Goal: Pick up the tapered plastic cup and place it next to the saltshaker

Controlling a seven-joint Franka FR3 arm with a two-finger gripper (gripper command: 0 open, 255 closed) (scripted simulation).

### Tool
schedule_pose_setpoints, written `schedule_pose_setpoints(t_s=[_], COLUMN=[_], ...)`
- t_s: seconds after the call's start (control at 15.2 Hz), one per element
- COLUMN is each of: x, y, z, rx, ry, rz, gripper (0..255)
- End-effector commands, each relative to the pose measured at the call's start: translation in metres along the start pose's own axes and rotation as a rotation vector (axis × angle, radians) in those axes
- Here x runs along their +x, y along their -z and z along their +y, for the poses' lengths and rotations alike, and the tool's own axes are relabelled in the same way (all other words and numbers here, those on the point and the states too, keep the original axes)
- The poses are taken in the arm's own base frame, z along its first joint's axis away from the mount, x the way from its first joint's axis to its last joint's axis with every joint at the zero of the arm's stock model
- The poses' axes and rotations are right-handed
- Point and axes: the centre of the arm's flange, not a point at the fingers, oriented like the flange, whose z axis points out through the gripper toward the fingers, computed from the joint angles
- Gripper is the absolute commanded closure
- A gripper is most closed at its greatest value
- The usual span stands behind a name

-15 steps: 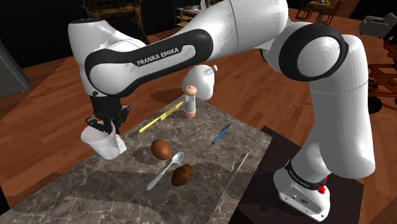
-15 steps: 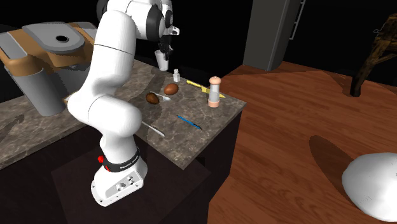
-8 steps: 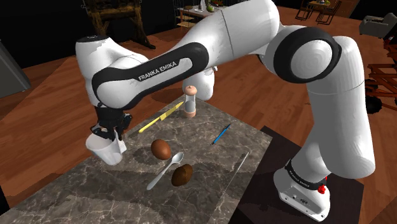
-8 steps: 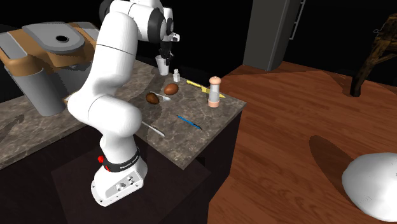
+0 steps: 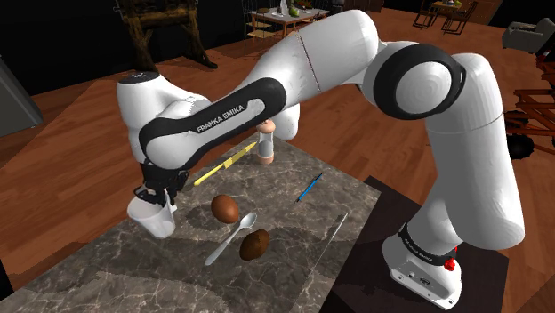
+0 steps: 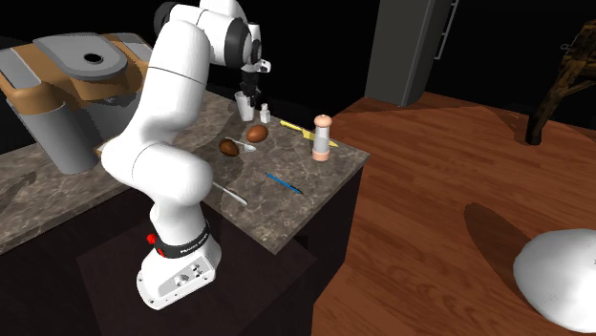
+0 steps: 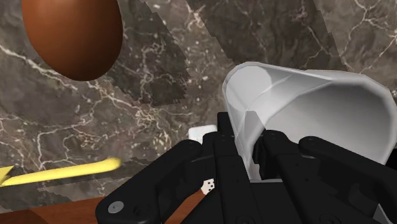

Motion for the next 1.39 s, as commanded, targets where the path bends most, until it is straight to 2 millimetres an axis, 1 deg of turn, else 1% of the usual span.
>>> schedule_pose_setpoints(t_s=[0.0, 0.46, 0.53, 0.86, 1.06, 1.12, 1.32], x=[0.001, 0.001, 0.001, 0.001, 0.001, 0.001, 0.001], y=[-0.012, -0.012, -0.012, -0.012, 0.028, 0.038, 0.038], z=[0.001, 0.001, 0.001, 0.001, 0.001, 0.001, 0.001], rx=[0.001, 0.001, 0.001, 0.001, 0.001, 0.001, 0.001], ry=[0.0, 0.0, 0.0, 0.0, 0.0, 0.0, 0.0], rz=[0.001, 0.001, 0.001, 0.001, 0.001, 0.001, 0.001], gripper=[255, 255, 0, 0, 0, 0, 0])
